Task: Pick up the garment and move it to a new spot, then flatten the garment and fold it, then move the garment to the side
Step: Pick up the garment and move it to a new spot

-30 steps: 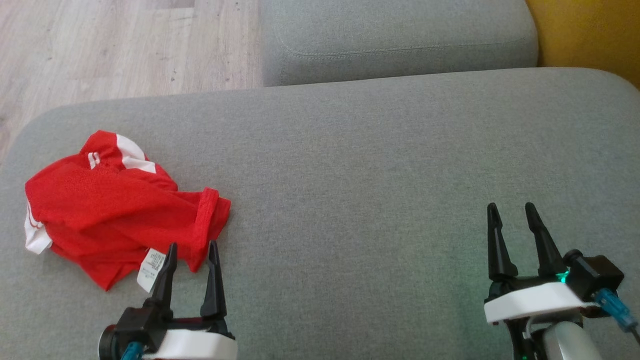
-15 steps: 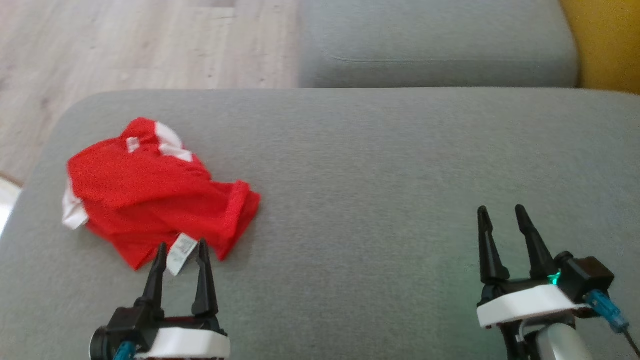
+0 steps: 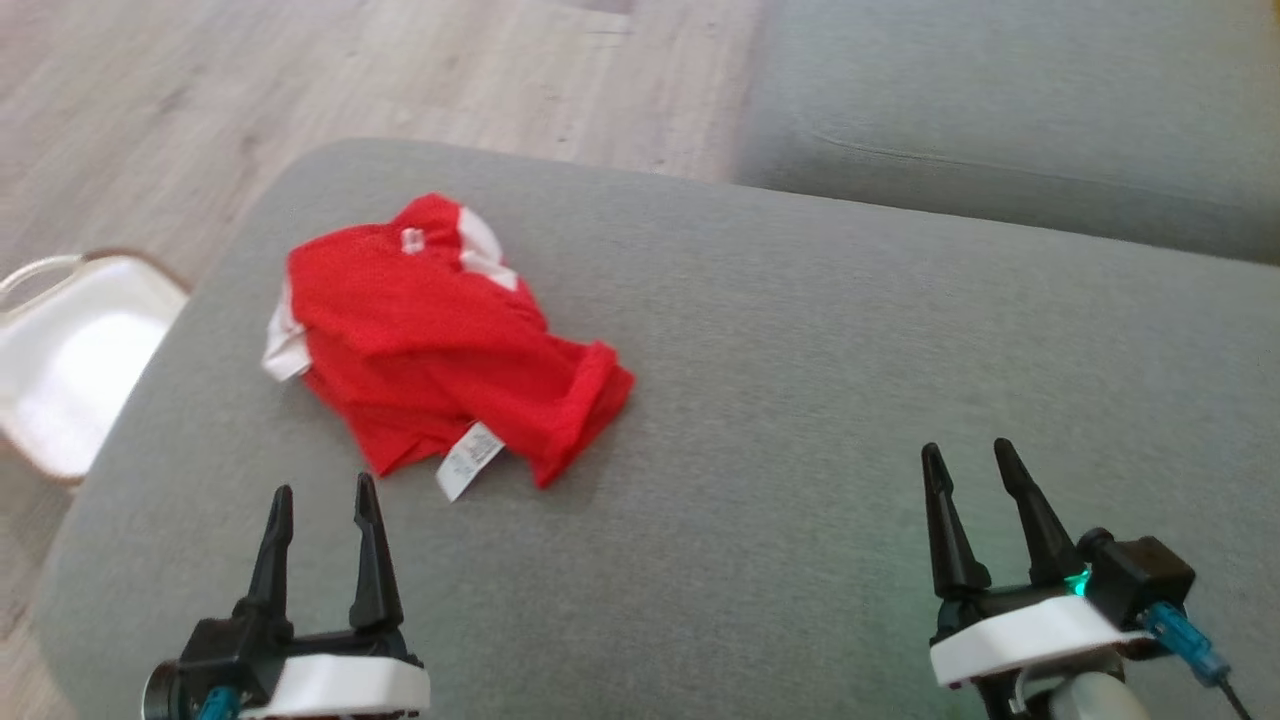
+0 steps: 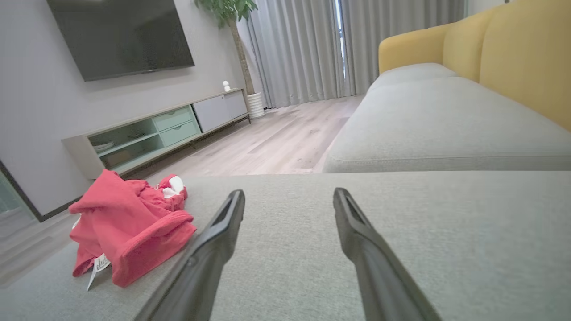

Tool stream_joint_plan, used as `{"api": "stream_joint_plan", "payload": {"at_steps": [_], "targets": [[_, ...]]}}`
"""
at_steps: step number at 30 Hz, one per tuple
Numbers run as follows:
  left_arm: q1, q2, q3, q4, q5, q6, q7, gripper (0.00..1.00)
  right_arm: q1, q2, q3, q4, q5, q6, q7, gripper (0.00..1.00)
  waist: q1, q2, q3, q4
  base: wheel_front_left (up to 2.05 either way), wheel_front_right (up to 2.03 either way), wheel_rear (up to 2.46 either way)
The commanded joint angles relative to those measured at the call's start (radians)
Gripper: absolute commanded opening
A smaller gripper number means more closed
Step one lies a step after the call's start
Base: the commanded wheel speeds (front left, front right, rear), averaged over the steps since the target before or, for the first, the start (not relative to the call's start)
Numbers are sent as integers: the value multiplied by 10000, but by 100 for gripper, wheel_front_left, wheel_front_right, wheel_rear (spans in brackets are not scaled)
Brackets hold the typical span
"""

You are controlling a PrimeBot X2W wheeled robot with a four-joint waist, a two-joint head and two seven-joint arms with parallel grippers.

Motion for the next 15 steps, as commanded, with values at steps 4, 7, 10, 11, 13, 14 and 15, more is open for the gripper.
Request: {"api": "stream_joint_plan", "payload": {"at_steps": [4,7,10,11,13,14,15], "targets": [[-208,26,456,-425,155,-51,-80,100,-297,-85,435,-300,138,-7,-111,100,0,0,28,629,0,0,0],[-195,26,542,-479,159,-61,-80,100,-315,-85,596,-290,165,-7,-111,100,0,0,52,808,0,0,0],[-176,26,604,-509,170,-85,-80,100,-332,-85,656,-283,192,-7,-111,100,0,0,73,921,0,0,0],[-172,26,622,-513,175,-93,-80,100,-333,-85,676,-280,203,-7,-111,100,0,0,77,945,0,0,0],[-170,26,653,-519,183,-102,-80,100,-335,-85,705,-278,215,-7,-111,100,0,0,89,979,0,0,0],[-173,26,674,-523,185,-105,-80,100,-339,-85,714,-277,216,-7,-111,100,0,0,97,986,0,0,0],[-180,26,701,-522,187,-117,-80,100,-342,-85,722,-277,216,-7,-111,100,0,0,102,989,0,0,0]]}}
